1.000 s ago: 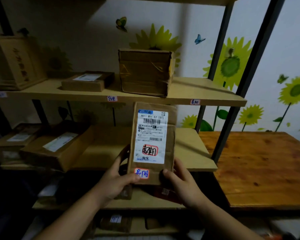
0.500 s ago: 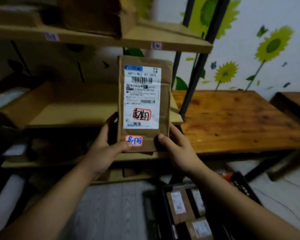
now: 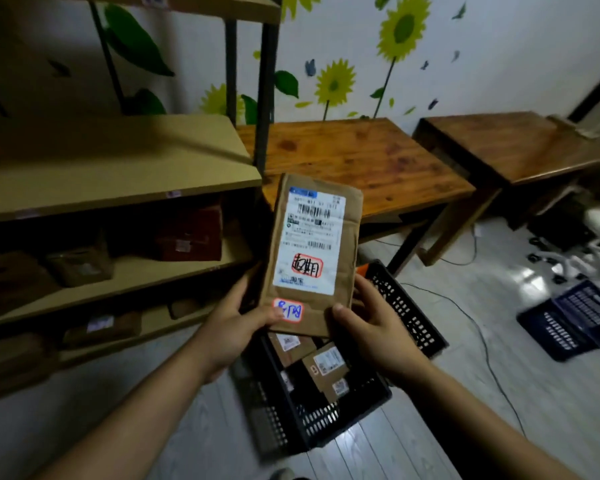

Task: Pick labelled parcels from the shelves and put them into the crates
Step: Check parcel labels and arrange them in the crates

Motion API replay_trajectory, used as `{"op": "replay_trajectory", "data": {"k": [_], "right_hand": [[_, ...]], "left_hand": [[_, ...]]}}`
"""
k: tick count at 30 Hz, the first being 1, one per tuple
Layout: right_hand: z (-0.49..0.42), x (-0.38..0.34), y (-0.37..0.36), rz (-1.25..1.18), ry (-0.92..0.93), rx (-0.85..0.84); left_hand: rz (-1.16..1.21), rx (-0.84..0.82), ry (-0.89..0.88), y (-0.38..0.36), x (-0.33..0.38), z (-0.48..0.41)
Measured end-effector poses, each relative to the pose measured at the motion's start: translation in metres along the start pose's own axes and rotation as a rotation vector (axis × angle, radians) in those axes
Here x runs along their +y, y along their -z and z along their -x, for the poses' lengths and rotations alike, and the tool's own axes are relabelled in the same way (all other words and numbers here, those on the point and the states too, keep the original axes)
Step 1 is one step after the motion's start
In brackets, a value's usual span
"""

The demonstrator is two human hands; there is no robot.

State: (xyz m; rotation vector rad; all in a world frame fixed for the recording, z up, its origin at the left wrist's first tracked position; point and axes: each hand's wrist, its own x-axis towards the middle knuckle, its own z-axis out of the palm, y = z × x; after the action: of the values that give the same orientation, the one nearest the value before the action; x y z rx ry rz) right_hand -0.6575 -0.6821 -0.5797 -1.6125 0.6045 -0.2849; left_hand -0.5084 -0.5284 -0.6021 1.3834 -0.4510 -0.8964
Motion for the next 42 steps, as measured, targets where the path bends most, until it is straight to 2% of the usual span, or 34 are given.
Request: {"op": "replay_trajectory", "data": {"k": [6, 10, 17, 27, 32, 36, 42], "right_hand": [[-0.001, 0.011, 0.059, 0.028, 0.048, 0.018], [-0.02, 0.022, 0.122, 0.055, 0.102, 0.008], [-0.043, 0.048, 0.216, 0.017, -0.025, -0.133], [-0.046, 0.09, 0.28, 0.072, 0.015, -0.096], [-0.069, 0.115, 0.324, 0.177, -0.017, -0.218], [-0.108, 0.153, 0.366, 0.274, -0.09, -0.412], [-0.182, 0.263, 0.421, 0.425, -0.164, -0.567]], "left_hand": [[-0.092, 0.08, 0.079, -0.05, -0.005, -0.006], [-0.101, 0.143, 0.055, -0.103, -0.011, -0.024], [-0.017, 0.204, 0.063, -0.217, -0.042, -0.058], [-0.214, 0.157, 0.159, -0.279, -0.085, -0.1], [-0.268, 0.213, 0.161, -0.314, -0.112, -0.136], [-0.286, 0.301, 0.198, -0.348, -0.147, -0.176], [-0.367, 0.282, 0.242, -0.394, -0.25, -0.247]]}}
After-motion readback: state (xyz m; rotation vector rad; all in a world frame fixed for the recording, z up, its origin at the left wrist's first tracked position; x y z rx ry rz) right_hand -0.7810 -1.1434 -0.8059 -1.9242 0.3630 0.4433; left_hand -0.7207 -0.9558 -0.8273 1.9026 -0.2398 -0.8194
